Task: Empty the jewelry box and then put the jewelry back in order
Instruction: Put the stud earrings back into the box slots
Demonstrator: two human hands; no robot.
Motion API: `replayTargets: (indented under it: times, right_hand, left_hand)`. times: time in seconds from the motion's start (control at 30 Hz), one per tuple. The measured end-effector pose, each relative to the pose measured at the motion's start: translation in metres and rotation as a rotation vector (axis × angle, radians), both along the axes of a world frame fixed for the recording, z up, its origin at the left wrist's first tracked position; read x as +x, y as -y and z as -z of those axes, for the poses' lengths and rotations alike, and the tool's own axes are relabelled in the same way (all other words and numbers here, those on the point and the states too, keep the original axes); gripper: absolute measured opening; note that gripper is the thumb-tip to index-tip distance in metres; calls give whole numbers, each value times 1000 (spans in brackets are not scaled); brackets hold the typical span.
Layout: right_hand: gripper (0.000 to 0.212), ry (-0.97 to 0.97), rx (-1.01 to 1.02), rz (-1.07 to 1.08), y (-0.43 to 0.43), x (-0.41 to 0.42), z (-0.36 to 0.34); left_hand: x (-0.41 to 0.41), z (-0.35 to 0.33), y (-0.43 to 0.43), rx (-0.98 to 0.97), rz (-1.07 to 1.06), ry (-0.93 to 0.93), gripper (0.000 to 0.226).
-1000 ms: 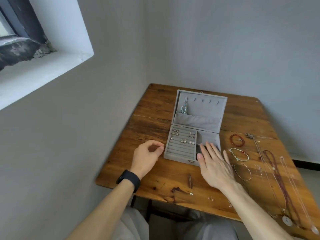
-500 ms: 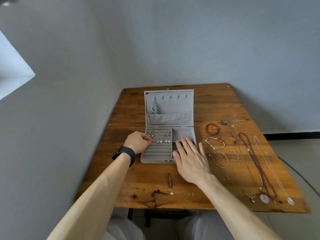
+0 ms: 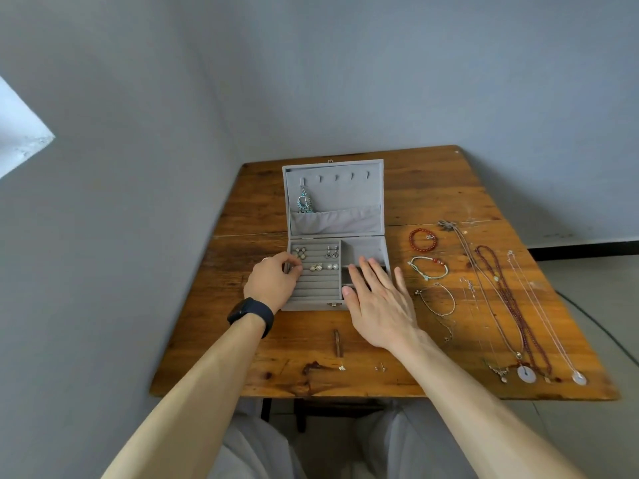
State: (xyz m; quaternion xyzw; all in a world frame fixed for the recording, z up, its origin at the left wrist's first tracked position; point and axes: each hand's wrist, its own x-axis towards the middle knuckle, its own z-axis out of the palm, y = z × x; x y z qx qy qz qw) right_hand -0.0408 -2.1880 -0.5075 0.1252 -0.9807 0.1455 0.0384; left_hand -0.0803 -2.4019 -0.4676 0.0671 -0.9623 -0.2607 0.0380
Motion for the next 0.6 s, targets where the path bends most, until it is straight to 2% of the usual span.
replayTargets:
  times: [0.1, 0.2, 0.33, 0.6]
  right_hand:
    - [65, 4, -5, -3, 0, 1, 0]
    - [65, 4, -9, 0, 0, 0, -1]
    - [67, 0, -5, 2, 0, 1, 0]
    - [70, 8, 20, -5, -2, 0, 0]
  left_hand:
    - [9, 7, 0, -121, 41, -76, 21]
    - [17, 15, 1, -131, 86, -141, 28]
    - [25, 19, 2, -160, 117, -136, 35]
    - [31, 13, 12, -29, 225, -42, 42]
